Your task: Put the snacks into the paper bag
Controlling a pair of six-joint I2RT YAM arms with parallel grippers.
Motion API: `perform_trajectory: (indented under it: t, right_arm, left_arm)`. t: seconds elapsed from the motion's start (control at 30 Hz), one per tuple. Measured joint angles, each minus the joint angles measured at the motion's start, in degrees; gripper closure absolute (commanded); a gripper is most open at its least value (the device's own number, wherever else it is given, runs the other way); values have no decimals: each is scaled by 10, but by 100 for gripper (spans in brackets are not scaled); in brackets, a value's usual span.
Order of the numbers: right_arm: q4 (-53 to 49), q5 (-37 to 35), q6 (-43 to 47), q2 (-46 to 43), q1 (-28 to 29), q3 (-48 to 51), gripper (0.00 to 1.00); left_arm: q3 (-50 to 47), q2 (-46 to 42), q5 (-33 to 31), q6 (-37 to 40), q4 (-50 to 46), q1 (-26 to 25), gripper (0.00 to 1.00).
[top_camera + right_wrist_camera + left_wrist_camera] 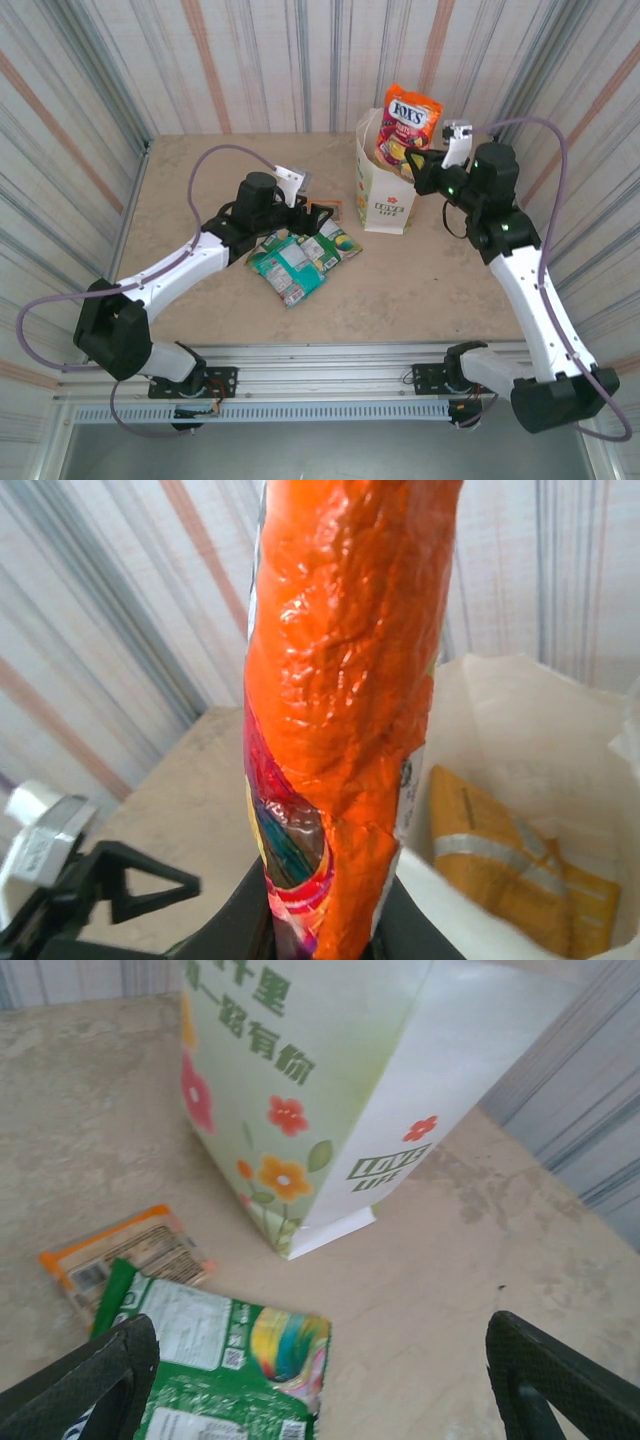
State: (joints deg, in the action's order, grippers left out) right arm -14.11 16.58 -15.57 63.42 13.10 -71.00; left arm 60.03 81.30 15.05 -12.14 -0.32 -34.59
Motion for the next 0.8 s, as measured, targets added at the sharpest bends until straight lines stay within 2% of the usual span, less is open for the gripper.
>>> perform_trajectory:
  t: [0.5,0.67,0.8]
  right_arm:
    - [-109,-122,76,187,-3,-207,89]
    - [-147,-141,89,239,-4,-233,89]
    - [-182,-156,101,268,-4,-241,85]
  left_arm:
    - [45,0,-66,44,-72,0,11]
    - [49,3,-75,49,-81,0,11]
    - [50,4,-77,52,-88,-1,12]
